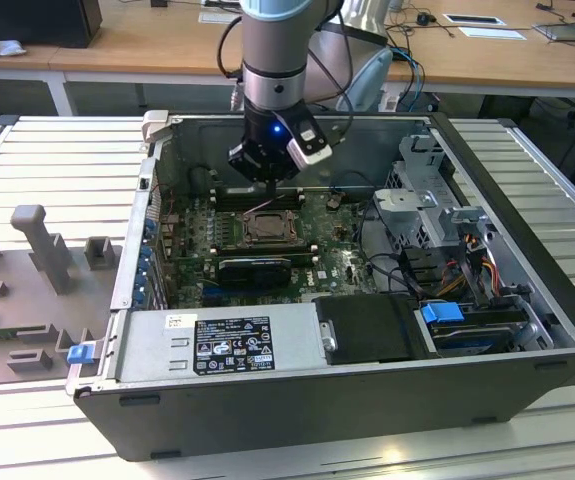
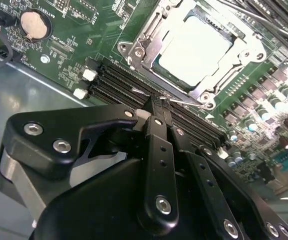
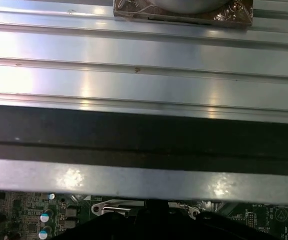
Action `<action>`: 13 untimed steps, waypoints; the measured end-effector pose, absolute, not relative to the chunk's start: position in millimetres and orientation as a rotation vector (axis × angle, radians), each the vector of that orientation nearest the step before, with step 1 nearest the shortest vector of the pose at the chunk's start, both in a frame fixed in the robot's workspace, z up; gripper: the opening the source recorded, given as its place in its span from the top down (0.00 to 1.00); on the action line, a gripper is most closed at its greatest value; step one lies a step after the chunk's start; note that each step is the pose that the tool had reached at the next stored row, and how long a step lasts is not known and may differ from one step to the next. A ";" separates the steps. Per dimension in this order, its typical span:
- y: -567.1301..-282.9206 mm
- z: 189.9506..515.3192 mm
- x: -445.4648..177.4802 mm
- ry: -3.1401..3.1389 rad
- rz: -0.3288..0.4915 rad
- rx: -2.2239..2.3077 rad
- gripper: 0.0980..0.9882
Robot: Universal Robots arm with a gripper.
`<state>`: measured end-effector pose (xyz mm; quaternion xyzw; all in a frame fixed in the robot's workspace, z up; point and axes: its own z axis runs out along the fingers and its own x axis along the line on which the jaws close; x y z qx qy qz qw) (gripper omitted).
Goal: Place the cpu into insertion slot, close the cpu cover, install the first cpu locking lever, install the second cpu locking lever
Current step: 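Install the first cpu locking lever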
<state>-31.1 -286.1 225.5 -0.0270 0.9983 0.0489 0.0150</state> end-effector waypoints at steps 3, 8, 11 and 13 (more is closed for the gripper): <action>-286.1 221.5 -28.3 3.107 0.152 -0.084 0.99; -286.1 219.5 -26.3 3.107 0.152 -0.084 0.99; -286.2 217.5 -24.0 3.107 0.152 -0.084 0.99; -286.3 216.9 -24.1 3.107 0.152 -0.084 0.99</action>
